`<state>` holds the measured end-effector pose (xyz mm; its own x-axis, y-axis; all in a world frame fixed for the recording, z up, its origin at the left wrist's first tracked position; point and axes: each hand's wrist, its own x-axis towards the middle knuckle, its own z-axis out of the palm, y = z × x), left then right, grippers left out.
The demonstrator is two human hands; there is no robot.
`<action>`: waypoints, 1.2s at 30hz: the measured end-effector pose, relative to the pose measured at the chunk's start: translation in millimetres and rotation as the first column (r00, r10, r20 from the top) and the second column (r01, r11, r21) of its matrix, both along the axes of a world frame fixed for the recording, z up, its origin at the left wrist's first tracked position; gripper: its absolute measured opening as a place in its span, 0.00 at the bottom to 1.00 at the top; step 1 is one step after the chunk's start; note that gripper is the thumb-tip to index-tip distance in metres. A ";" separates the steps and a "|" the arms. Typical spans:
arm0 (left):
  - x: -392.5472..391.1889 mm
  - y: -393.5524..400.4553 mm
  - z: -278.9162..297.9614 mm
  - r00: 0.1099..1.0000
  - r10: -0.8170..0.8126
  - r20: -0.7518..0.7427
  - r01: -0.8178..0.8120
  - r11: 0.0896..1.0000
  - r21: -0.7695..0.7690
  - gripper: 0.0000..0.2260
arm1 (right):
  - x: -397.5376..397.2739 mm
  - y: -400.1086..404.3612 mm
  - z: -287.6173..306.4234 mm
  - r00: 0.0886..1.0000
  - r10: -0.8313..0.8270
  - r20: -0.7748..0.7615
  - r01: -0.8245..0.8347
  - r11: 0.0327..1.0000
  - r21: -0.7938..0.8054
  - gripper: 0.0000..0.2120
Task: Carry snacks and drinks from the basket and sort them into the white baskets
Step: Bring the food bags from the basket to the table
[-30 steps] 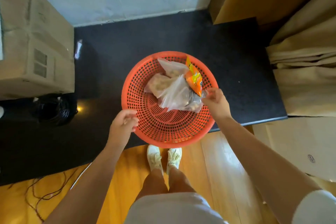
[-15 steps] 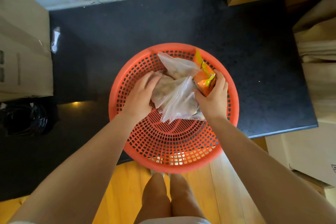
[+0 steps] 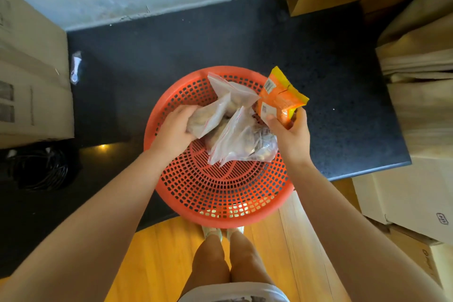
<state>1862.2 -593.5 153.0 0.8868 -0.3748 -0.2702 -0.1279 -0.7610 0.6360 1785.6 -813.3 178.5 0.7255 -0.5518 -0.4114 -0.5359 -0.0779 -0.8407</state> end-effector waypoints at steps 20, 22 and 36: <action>-108.2 29.1 161.8 0.466 -0.367 -0.805 -0.484 0.656 -0.579 0.15 | -217.3 56.1 131.4 0.890 -0.452 0.066 0.276 0.649 0.709 0.19; -116.3 26.3 167.3 0.431 -0.402 -0.808 -0.493 0.645 -0.584 0.15 | -236.9 69.9 136.5 0.868 -0.491 0.074 0.271 0.594 0.758 0.20; -233.5 -8.7 196.9 0.129 -0.750 -0.648 0.303 0.652 -0.695 0.21 | -389.6 191.8 162.4 0.438 -0.887 0.146 0.607 0.412 0.680 0.31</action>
<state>1628.8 -602.2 349.9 -0.2540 -0.8813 -0.3984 0.3537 -0.4680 0.8098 1396.0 -621.5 340.9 0.2559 -0.7846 -0.5648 0.2757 0.6192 -0.7352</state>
